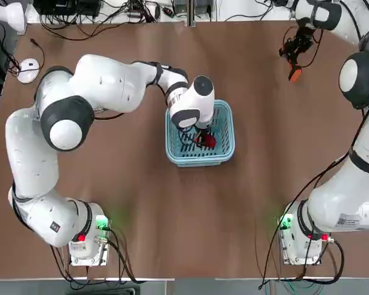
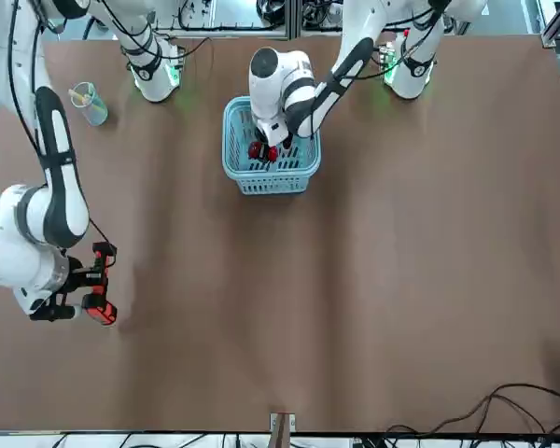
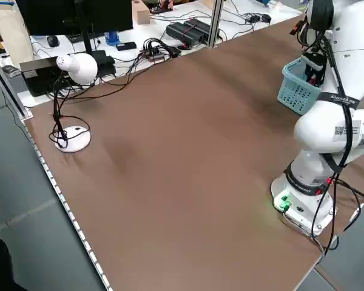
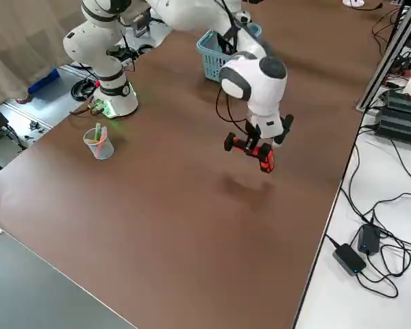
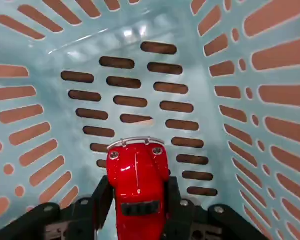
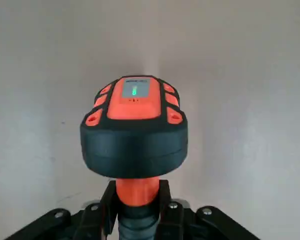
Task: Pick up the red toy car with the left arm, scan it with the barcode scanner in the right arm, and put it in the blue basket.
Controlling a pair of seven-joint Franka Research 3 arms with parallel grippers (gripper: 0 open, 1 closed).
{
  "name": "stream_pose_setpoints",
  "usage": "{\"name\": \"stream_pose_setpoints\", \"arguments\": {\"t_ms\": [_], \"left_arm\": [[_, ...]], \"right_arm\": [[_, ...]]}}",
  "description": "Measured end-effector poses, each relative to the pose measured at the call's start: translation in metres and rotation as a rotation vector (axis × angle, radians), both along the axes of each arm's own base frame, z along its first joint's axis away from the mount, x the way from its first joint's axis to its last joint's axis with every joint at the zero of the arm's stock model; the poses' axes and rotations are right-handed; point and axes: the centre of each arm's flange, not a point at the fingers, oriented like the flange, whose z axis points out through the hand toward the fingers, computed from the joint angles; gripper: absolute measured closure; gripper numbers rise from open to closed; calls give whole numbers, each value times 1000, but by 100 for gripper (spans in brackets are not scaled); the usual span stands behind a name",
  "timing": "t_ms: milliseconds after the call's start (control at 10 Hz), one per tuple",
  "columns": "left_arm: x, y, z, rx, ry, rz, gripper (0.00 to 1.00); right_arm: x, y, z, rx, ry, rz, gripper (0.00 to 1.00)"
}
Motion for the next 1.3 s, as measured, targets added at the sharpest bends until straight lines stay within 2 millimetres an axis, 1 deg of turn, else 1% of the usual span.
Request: {"name": "stream_pose_setpoints", "arguments": {"t_ms": [100,200,300,600,800,900,1100,1200,1300], "left_arm": [[0,0,-2,5,-4,-11,52],[0,1,-4,12,-3,-18,52],[-1,2,-6,20,1,-23,52],[-1,3,-14,36,-6,-45,52],[-1,3,-14,37,-6,-47,50],[-2,3,-14,38,-6,-48,50],[-2,3,-14,38,-6,-49,43],[-2,3,-14,38,-7,-49,43],[-2,3,-14,38,-7,-49,43]], "right_arm": [[-7,-2,-16,-5,-7,-6,63],[-13,-2,-26,-6,-5,-8,63],[-16,-2,-31,-7,-1,-9,63],[-19,-2,-36,-7,4,-9,63],[-20,-2,-43,-8,1,-9,63],[-20,-2,-44,-8,2,-9,63],[-20,-2,-44,-8,2,-9,62],[-20,-2,-45,-8,3,-8,61],[-20,-2,-45,-8,4,-9,49]]}}
